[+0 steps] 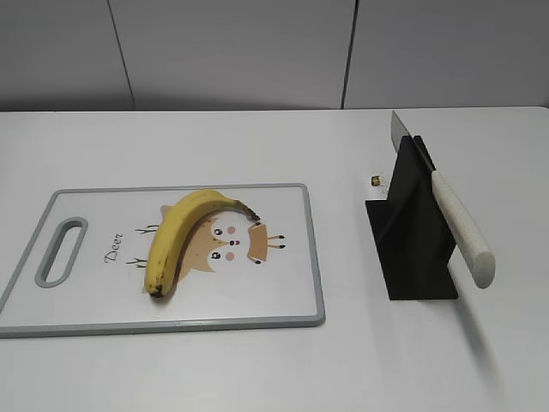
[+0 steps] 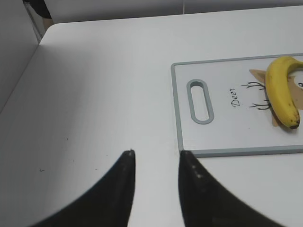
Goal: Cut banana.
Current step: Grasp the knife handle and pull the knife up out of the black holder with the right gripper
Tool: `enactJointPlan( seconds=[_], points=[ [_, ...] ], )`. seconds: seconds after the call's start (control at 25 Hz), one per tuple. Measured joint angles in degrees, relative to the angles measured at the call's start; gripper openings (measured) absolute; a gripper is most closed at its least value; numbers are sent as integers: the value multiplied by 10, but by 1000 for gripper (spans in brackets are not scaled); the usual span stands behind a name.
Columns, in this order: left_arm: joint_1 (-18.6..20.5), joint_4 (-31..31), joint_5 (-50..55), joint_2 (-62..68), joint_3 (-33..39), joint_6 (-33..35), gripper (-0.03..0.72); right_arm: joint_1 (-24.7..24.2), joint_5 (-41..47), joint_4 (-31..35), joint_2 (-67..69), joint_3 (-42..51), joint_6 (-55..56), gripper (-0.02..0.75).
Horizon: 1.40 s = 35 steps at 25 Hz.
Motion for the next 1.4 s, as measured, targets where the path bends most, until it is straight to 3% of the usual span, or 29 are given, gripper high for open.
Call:
enactJointPlan(
  seconds=[0.16,0.28,0.48,0.68,1.24,1.4],
  points=[
    [0,-2,0,0,0,0,543,0,33,0,70,-34,0,589],
    [0,-4,0,0,0,0,609,0,33,0,120,-54,16,589],
    [0,-8,0,0,0,3,621,10,34,17,184,-77,49,589],
    [0,-32,0,0,0,35,618,54,34,22,259,-110,69,589],
    [0,-36,0,0,0,39,594,171,34,6,459,-195,148,589],
    [0,-36,0,0,0,39,589,182,34,-4,507,-197,184,589]
  ],
)
